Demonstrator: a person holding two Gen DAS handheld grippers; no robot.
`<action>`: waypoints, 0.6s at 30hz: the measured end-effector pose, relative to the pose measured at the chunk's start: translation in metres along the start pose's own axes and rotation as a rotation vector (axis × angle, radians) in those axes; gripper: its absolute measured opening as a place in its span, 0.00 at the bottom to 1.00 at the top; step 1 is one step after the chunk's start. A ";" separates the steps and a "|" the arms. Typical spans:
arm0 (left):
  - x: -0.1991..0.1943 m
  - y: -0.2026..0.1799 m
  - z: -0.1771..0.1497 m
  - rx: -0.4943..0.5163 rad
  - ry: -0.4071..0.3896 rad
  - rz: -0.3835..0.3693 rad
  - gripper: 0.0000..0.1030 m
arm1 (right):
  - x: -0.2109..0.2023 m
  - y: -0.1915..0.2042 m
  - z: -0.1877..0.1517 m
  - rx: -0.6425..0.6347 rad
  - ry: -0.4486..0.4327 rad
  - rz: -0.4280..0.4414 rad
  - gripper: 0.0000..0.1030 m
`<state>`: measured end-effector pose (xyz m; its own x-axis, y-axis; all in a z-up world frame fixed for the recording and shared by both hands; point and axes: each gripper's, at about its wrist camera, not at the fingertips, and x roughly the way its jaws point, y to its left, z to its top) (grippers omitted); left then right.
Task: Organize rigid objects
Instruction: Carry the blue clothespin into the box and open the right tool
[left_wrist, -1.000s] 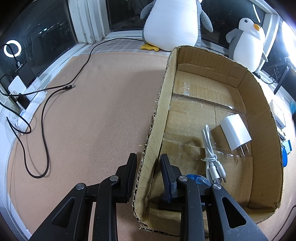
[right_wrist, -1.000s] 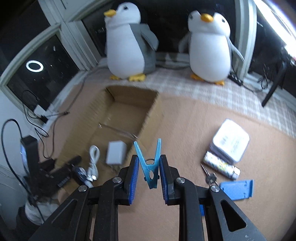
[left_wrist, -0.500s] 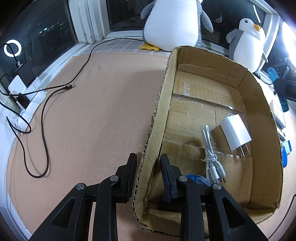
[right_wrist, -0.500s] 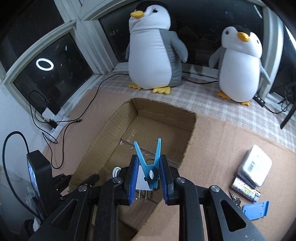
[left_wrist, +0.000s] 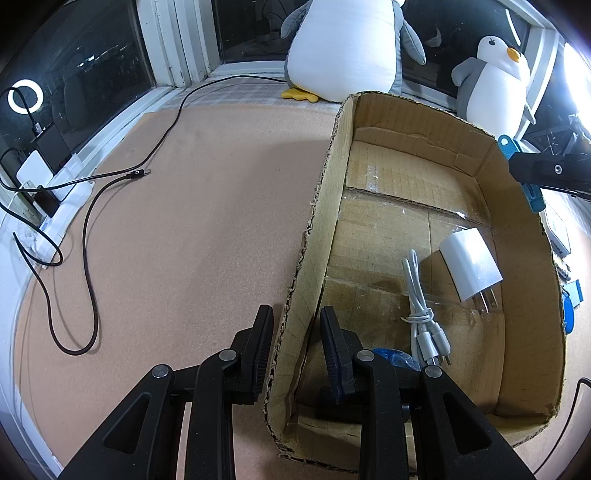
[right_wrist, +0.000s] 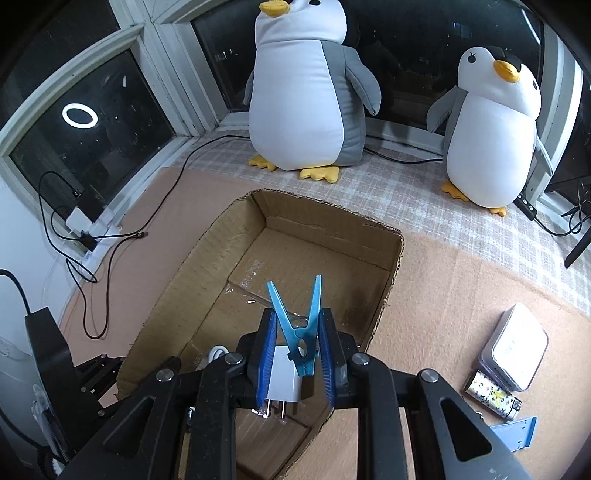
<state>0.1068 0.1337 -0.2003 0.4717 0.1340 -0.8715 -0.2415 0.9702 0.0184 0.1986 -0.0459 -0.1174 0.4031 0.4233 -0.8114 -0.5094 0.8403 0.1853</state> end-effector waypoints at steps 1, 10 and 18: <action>0.000 0.000 0.000 0.000 0.000 0.000 0.27 | 0.001 0.000 0.000 0.000 0.002 -0.001 0.20; 0.000 0.000 0.000 0.001 0.000 0.000 0.27 | 0.013 0.003 0.000 -0.011 0.021 -0.020 0.20; 0.000 0.000 0.001 0.004 0.000 0.005 0.27 | 0.016 0.006 -0.001 -0.034 0.021 -0.041 0.55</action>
<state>0.1076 0.1340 -0.2003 0.4702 0.1386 -0.8716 -0.2405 0.9703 0.0245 0.2010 -0.0342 -0.1302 0.4078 0.3815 -0.8295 -0.5185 0.8446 0.1335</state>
